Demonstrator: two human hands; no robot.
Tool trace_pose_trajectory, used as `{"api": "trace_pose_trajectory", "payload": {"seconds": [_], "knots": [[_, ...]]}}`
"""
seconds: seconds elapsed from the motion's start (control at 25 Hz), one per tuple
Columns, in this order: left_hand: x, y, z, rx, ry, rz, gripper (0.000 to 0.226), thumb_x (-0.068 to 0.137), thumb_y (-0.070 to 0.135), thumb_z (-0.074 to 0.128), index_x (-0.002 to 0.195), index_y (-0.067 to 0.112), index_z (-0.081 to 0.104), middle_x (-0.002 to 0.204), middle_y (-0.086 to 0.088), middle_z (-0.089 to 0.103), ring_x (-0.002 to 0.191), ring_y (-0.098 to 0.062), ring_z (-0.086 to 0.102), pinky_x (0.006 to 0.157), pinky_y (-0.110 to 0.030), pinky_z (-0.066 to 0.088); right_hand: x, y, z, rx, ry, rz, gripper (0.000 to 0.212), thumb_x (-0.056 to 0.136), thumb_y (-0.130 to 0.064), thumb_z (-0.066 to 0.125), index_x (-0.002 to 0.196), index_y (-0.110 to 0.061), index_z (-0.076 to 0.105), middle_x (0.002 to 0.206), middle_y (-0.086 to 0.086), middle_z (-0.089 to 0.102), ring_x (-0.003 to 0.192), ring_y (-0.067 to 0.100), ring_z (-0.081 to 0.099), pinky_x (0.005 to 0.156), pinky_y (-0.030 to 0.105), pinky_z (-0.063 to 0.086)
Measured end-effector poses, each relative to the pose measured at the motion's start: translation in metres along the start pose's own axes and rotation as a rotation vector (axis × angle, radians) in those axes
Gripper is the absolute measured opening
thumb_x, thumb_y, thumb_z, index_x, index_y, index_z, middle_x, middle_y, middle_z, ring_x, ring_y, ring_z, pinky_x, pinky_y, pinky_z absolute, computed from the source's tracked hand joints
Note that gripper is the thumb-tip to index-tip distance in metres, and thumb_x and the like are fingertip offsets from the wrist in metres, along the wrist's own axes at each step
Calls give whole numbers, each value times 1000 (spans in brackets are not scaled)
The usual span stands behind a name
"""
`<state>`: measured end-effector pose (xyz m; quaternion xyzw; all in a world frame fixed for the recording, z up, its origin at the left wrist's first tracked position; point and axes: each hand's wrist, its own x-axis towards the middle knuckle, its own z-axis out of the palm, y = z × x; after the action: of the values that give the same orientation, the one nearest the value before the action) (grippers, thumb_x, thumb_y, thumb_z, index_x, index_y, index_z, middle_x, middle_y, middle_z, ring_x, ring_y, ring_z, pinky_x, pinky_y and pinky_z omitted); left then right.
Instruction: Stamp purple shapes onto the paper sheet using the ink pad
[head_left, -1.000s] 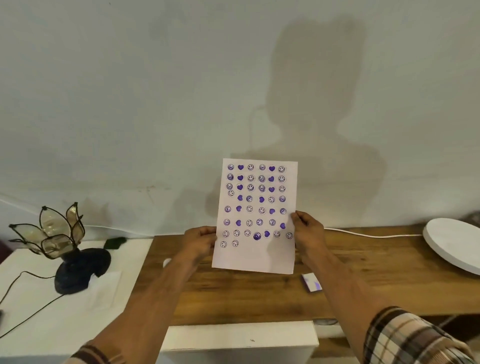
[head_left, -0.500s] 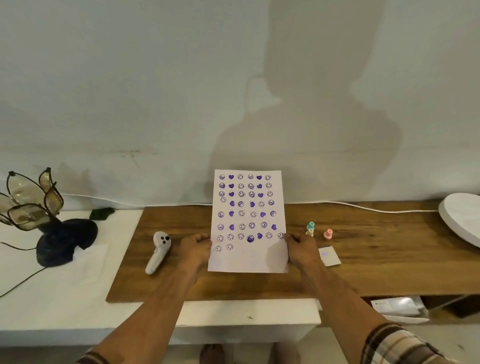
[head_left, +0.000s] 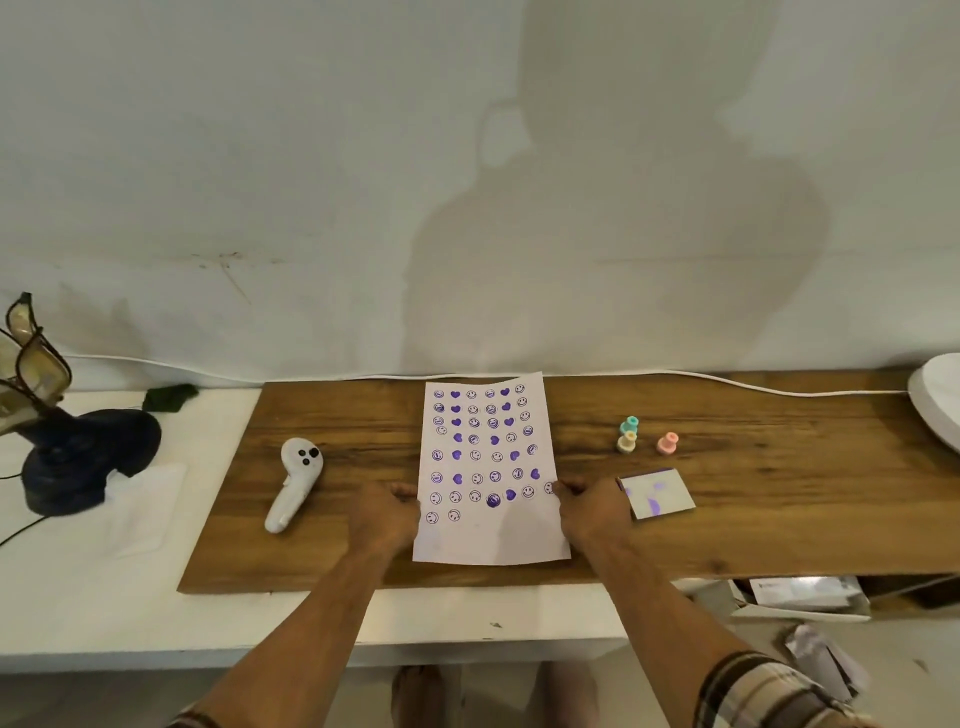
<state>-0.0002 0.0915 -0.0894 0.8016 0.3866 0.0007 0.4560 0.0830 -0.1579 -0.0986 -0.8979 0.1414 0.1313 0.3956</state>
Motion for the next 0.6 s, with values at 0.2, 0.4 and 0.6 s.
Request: {"api": "trace_pose_trajectory", "payload": {"seconds": [0.2, 0.4, 0.6], "knots": [[3, -6, 8, 101, 15, 53, 14, 85, 12, 77, 98, 11, 83, 102, -8, 82, 91, -24, 74, 87, -34, 58, -6, 5, 2, -63, 43, -26, 35, 96, -37, 74, 70, -26, 55, 89, 10, 76, 74, 22, 62, 73, 39, 58], [2, -8, 9, 133, -5, 79, 17, 87, 8, 73, 101, 11, 83, 106, -9, 81, 87, -23, 72, 79, -28, 53, -6, 6, 0, -110, 25, -70, 20, 101, -36, 67, 100, -16, 73, 104, 10, 78, 77, 17, 59, 72, 31, 52], [-13, 2, -5, 248, -101, 190, 27, 88, 14, 76, 114, 12, 77, 113, -5, 79, 94, -22, 72, 79, -29, 57, -27, -2, -18, -224, 60, -148, 27, 102, -40, 63, 104, -15, 74, 87, 2, 71, 68, 12, 58, 60, 24, 43]]}}
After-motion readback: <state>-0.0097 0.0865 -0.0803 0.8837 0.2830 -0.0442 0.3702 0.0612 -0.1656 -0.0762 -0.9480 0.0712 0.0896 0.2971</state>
